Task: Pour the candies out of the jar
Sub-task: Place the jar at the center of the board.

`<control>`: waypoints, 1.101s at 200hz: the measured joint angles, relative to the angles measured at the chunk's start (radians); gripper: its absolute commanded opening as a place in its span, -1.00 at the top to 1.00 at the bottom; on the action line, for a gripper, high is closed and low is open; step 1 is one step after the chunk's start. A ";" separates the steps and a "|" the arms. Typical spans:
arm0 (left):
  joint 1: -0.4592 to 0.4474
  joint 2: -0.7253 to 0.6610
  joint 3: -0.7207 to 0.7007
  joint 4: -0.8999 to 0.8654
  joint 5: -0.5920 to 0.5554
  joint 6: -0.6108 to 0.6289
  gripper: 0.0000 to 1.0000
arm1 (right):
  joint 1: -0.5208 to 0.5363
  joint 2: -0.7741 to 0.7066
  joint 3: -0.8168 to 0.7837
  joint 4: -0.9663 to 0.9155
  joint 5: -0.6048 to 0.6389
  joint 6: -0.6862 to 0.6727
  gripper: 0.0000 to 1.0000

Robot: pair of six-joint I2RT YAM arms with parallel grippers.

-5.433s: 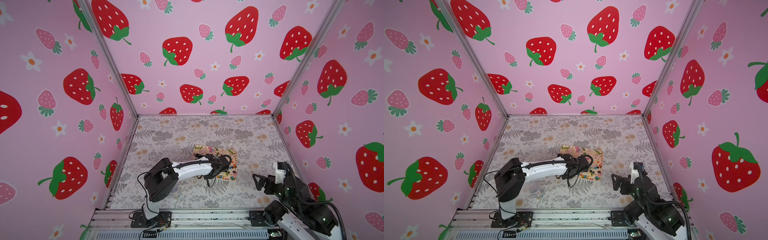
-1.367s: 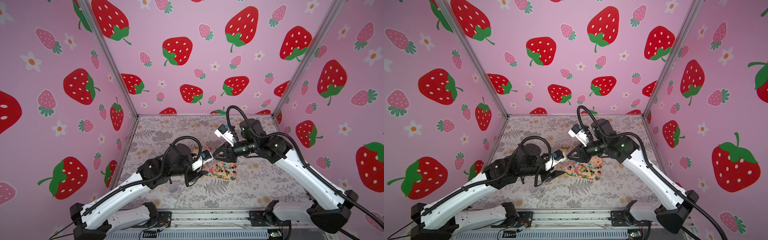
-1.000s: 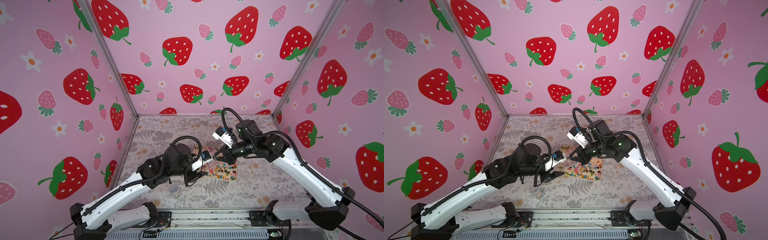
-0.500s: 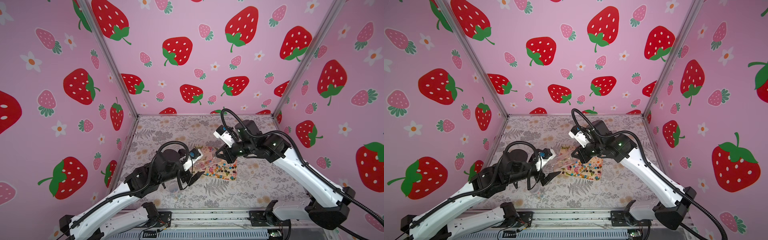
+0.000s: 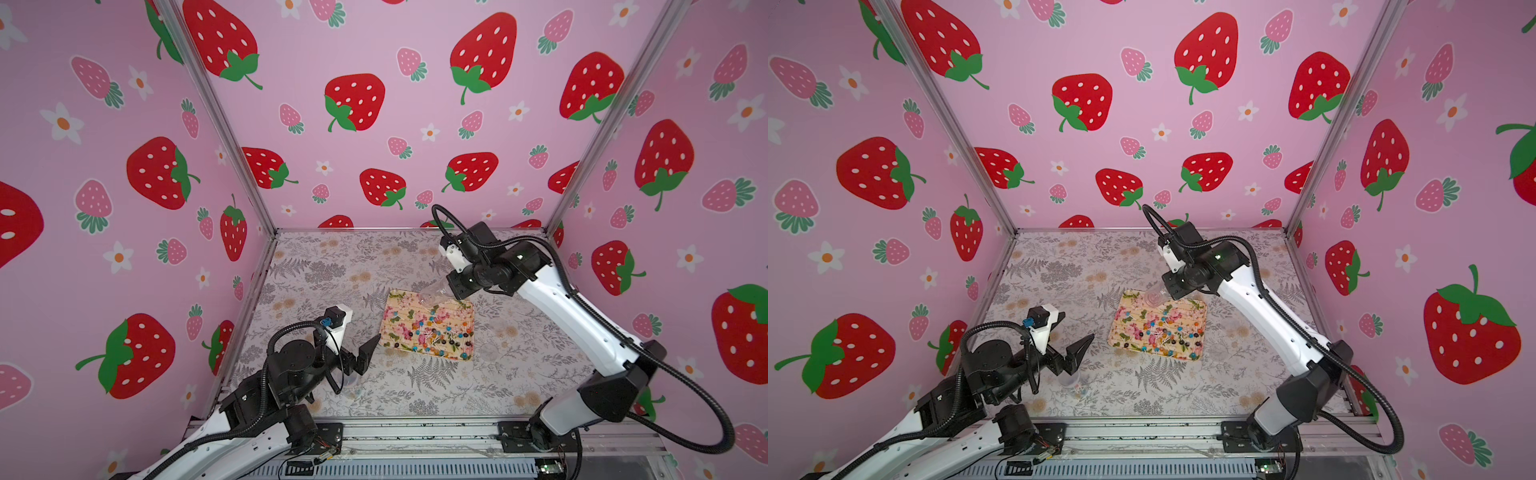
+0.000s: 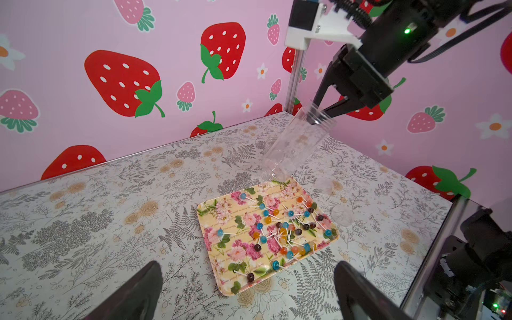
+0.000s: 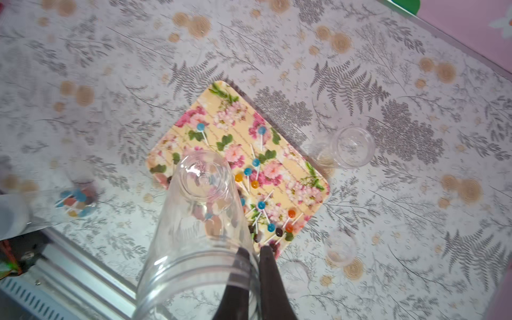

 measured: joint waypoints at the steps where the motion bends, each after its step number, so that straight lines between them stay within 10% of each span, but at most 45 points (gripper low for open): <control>1: 0.000 0.000 0.000 -0.001 0.000 -0.001 -0.99 | -0.002 0.010 0.007 -0.003 0.006 -0.002 1.00; 96: 0.002 -0.064 -0.014 -0.069 0.031 -0.050 -0.99 | -0.029 0.539 0.464 -0.140 0.280 -0.101 1.00; 220: 0.002 -0.045 -0.068 -0.081 0.112 -0.088 -0.99 | -0.060 0.726 0.571 -0.150 0.299 -0.121 1.00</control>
